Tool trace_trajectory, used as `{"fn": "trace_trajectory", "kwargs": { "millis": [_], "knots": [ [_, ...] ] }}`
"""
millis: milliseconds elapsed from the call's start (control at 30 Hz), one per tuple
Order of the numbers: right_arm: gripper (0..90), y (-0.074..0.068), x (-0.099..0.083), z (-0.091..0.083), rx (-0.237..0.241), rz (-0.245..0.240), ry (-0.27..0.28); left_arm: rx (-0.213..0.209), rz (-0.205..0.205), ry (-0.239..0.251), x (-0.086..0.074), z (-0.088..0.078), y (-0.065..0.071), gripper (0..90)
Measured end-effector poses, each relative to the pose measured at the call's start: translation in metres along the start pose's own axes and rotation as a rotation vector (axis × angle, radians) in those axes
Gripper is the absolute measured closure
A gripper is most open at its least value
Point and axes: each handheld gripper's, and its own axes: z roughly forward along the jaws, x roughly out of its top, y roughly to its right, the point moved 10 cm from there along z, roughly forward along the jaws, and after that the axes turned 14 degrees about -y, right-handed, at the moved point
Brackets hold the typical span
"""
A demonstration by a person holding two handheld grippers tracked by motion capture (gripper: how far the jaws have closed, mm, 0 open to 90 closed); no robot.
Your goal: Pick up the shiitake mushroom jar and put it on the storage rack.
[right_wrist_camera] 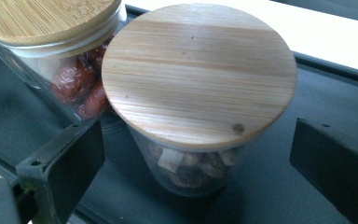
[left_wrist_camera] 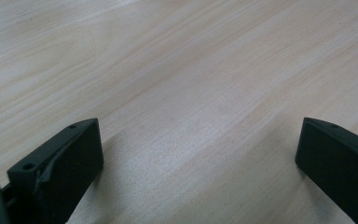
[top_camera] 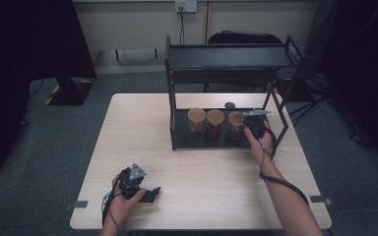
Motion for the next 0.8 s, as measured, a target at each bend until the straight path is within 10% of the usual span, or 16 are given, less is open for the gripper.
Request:
{"fn": "trace_trajectory", "kwargs": {
  "millis": [800],
  "knots": [
    [2.7, -0.011, -0.003, -0.014, 0.001, -0.025, 0.002, -0.001, 0.000, 0.000, 0.000, 0.000, 0.000, 0.3]
  ]
}}
